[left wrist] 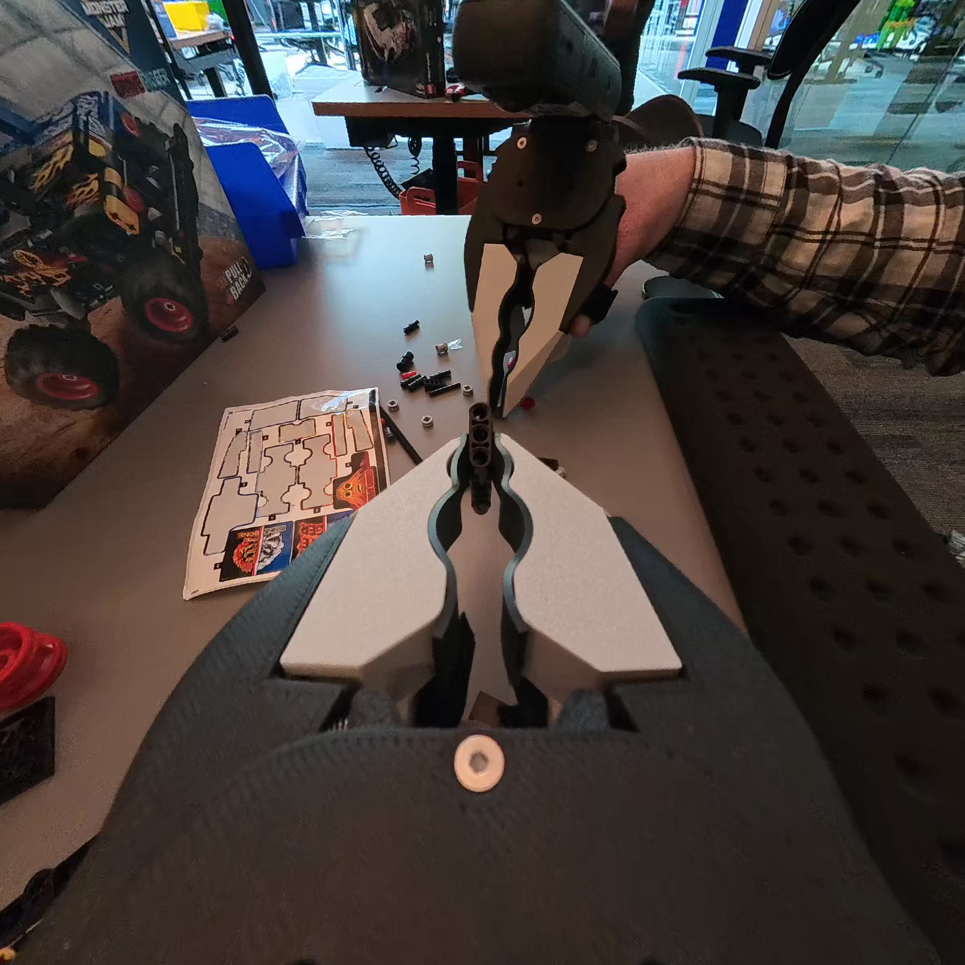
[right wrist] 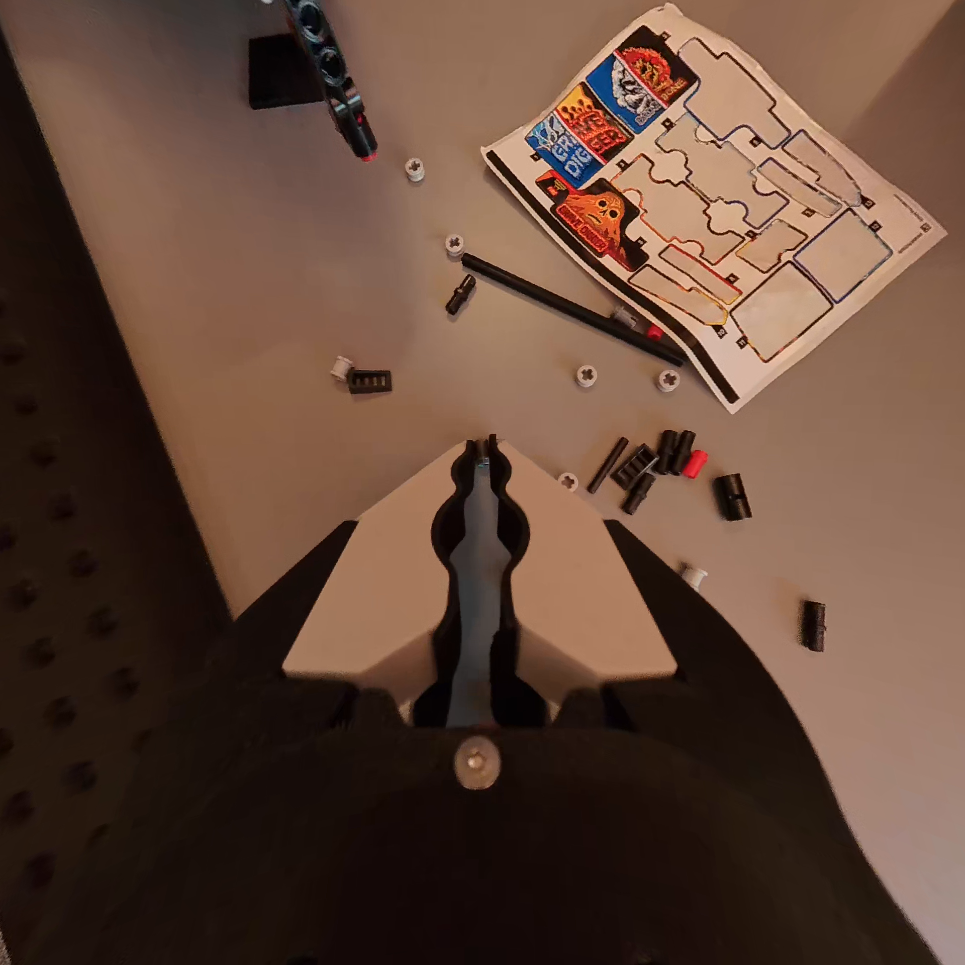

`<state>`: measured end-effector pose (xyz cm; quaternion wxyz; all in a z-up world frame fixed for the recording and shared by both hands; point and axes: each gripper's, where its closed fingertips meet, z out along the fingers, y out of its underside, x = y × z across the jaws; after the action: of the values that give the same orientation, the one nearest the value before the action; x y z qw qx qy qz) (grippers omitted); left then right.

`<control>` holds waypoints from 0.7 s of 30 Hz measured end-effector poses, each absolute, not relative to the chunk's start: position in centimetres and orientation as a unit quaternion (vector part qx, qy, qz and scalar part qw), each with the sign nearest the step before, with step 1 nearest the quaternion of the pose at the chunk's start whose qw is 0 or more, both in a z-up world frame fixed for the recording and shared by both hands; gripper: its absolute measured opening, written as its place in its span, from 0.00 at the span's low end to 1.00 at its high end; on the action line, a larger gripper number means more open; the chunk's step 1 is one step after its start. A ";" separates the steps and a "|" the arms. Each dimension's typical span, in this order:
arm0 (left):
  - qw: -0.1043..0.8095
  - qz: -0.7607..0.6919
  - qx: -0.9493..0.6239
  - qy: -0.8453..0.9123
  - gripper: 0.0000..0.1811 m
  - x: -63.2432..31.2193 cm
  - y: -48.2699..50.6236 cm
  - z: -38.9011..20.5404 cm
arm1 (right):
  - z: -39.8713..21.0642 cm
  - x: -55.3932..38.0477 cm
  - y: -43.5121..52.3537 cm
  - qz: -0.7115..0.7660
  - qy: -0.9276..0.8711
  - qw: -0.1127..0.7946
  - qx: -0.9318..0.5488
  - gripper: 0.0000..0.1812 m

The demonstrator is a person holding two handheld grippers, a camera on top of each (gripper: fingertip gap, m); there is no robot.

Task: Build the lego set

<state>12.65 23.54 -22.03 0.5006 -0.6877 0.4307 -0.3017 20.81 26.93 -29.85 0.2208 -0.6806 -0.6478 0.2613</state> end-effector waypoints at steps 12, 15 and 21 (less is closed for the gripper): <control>0.491 -0.305 -0.692 0.432 0.04 12.7 23.5 -22.5 | -29.8 21.1 26.9 0.267 -0.640 0.235 -0.681 0.02; 0.490 -0.306 -0.692 0.433 0.03 12.7 23.5 -22.5 | -29.8 21.1 26.9 0.274 -0.637 0.238 -0.680 0.02; 0.484 -0.300 -0.693 0.442 0.04 12.9 23.2 -22.3 | -28.5 19.9 26.5 0.271 -0.644 0.265 -0.664 0.01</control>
<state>12.86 23.17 -22.28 0.4838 -0.6928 0.4423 -0.3005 19.90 26.53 -28.47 0.2650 -0.6645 -0.6440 0.2711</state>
